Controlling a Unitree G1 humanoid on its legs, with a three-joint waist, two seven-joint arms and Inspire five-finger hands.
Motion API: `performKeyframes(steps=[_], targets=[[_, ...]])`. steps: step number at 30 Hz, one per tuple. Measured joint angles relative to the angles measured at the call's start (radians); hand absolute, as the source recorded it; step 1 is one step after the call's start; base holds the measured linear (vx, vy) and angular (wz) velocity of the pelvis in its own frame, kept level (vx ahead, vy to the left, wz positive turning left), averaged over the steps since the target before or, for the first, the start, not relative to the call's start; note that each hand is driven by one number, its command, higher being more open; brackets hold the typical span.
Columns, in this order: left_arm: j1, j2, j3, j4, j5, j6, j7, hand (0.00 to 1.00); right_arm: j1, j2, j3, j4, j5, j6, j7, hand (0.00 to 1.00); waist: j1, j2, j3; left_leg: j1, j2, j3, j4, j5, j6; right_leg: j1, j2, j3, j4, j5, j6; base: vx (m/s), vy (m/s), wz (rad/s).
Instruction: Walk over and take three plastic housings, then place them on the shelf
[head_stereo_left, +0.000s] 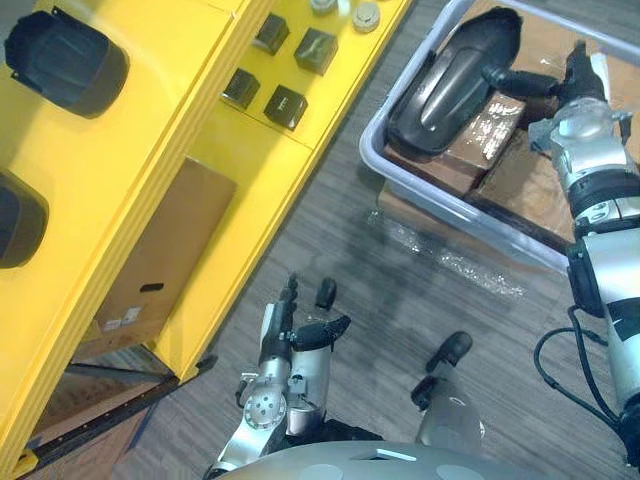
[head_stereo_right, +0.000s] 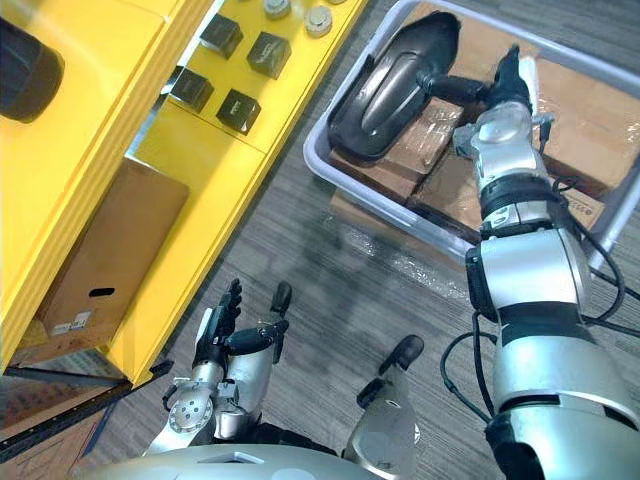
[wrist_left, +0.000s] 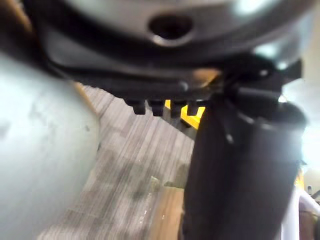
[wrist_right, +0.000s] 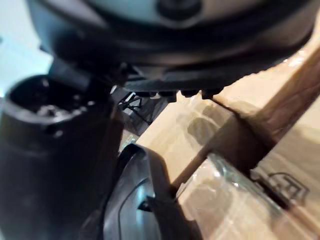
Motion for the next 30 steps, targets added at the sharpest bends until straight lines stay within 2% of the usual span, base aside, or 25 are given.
performKeyframes(steps=[7, 9, 12, 16, 17, 23, 30], targets=[[-0.007, 0.0, -0.009, 0.02, -0.03, -0.035, -0.001, 1.0, -0.035, -0.005, 0.111, -0.003, -0.077, 0.0, 0.058, 1.0, 0.01, 0.008, 0.004, -0.004, -0.004, -0.005, -0.036, 0.022, 0.0, -0.015, -0.005, -0.012, 0.0, 0.0, 0.0, 0.0, -0.007, 0.04], [-0.012, 0.0, -0.016, 0.023, -0.033, -0.037, 0.0, 1.0, -0.035, -0.001, 0.132, -0.003, -0.126, 0.028, 0.065, 1.0, 0.011, 0.013, 0.006, -0.004, -0.006, -0.006, -0.037, 0.023, 0.001, -0.015, -0.006, -0.012, 0.0, 0.0, 0.0, 0.0, 0.0, 0.0], [-0.012, 0.002, -0.019, 0.025, -0.033, -0.038, 0.002, 1.0, -0.03, 0.005, 0.15, -0.002, -0.215, 0.142, 0.068, 1.0, 0.012, 0.013, 0.006, -0.004, -0.006, -0.01, -0.053, 0.036, 0.0, -0.018, -0.006, -0.019, 0.001, 0.0, 0.0, -0.02, -0.009, 0.04], [-0.014, 0.007, -0.028, 0.033, -0.032, -0.042, 0.009, 1.0, -0.028, 0.024, 0.15, -0.002, -0.255, 0.202, 0.064, 1.0, 0.011, 0.013, 0.006, -0.002, -0.005, -0.01, -0.056, 0.041, -0.001, -0.019, -0.006, -0.019, 0.004, -0.001, -0.001, -0.02, -0.007, 0.01], [-0.014, 0.007, -0.029, 0.038, -0.032, -0.047, 0.013, 1.0, -0.028, 0.033, 0.15, -0.002, -0.264, 0.222, 0.059, 0.0, 0.01, 0.013, 0.006, 0.003, -0.005, -0.009, -0.068, 0.047, -0.002, -0.02, -0.007, -0.019, 0.004, -0.001, -0.001, -0.05, -0.019, 0.0], [-0.019, 0.008, -0.035, 0.052, -0.033, -0.058, 0.018, 1.0, -0.03, 0.042, 0.149, -0.006, -0.312, 0.265, 0.029, 0.0, 0.015, 0.013, 0.006, 0.024, -0.001, 0.001, -0.114, 0.075, -0.003, -0.028, -0.007, -0.017, 0.006, 0.002, -0.005, -0.04, -0.021, -0.03], [-0.019, 0.009, -0.035, 0.061, -0.036, -0.064, 0.017, 1.0, -0.03, 0.03, 0.124, -0.005, -0.335, 0.288, 0.025, 0.0, 0.012, 0.015, 0.004, 0.026, 0.0, 0.0, -0.126, 0.085, -0.002, -0.03, -0.007, -0.019, 0.006, 0.002, -0.005, -0.01, -0.007, -0.01]])
